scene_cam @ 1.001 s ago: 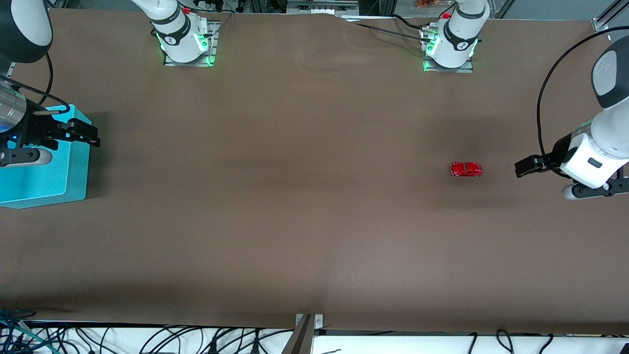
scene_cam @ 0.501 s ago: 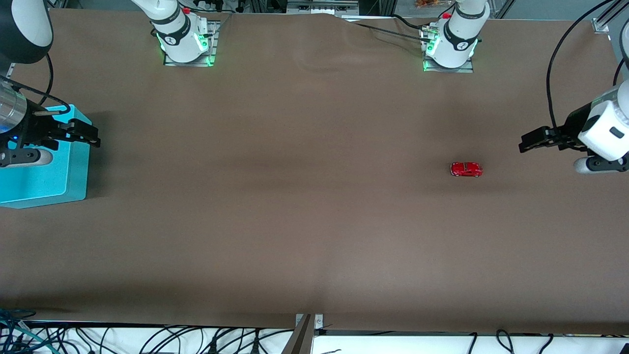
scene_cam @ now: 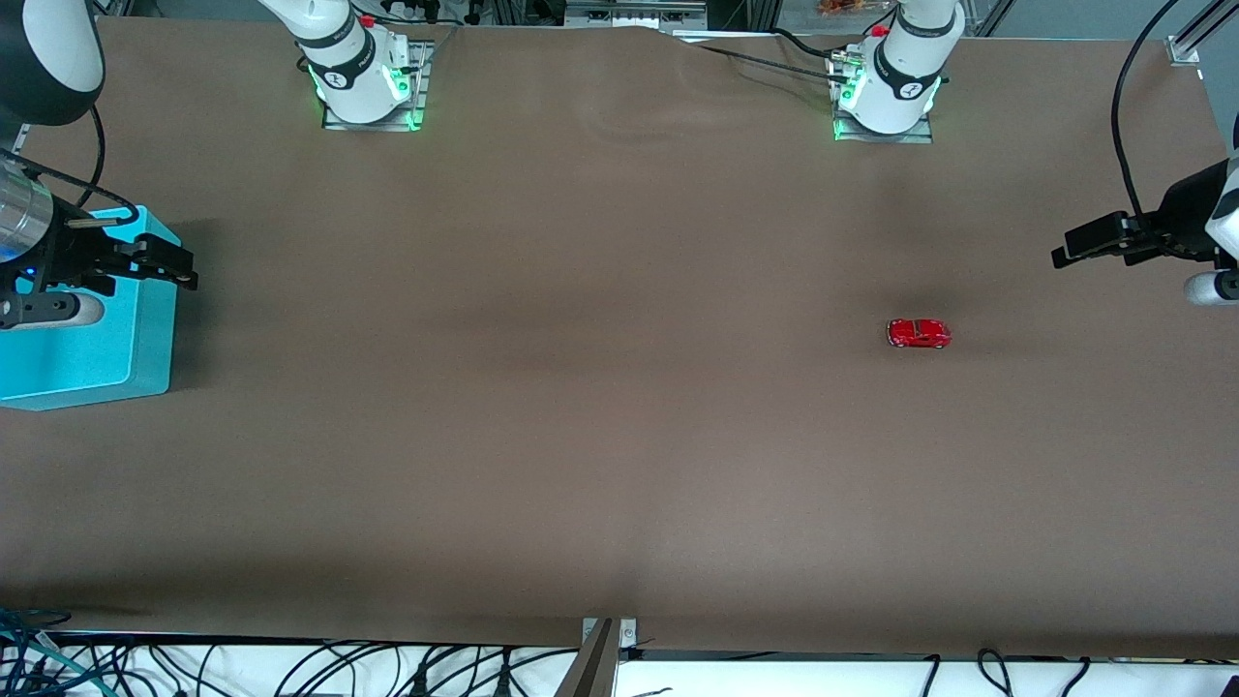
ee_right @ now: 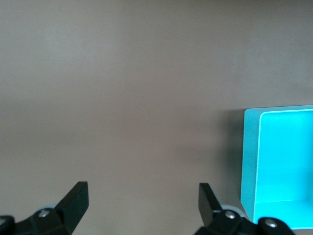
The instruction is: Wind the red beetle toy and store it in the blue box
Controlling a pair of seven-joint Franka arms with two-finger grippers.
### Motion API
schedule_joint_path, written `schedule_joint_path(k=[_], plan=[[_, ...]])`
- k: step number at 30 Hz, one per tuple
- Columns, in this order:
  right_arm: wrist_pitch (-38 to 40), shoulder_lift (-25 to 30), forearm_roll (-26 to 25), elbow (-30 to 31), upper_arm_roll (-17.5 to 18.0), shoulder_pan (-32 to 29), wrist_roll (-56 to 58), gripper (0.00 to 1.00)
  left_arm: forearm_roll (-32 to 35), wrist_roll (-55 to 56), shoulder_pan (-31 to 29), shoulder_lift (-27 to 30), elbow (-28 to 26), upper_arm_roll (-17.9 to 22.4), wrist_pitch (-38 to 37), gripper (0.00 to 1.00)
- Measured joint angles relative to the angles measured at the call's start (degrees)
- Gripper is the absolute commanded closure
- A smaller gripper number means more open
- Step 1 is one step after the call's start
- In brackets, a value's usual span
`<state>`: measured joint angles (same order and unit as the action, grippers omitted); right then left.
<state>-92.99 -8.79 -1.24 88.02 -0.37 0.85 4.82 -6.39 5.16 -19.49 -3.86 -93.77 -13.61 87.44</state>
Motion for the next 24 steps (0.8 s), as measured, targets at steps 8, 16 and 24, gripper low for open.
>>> schedule_joint_path(k=[8, 16, 24], plan=[[-0.1, 0.0, 0.0, -0.9, 0.1, 0.1, 0.0, 0.00, 0.0, 21.7, -0.3, -6.6, -1.1, 0.5, 2.6, 0.00], [-0.1, 0.0, 0.0, -1.0, 0.1, 0.1, 0.0, 0.00, 2.8, 36.5, -0.2, -10.5, -2.9, 0.3, 7.7, 0.00], [-0.1, -0.5, 0.0, -1.0, 0.0, 0.0, 0.0, 0.00, 5.6, 56.7, 0.7, -15.1, -9.5, 0.0, 19.7, 0.00]])
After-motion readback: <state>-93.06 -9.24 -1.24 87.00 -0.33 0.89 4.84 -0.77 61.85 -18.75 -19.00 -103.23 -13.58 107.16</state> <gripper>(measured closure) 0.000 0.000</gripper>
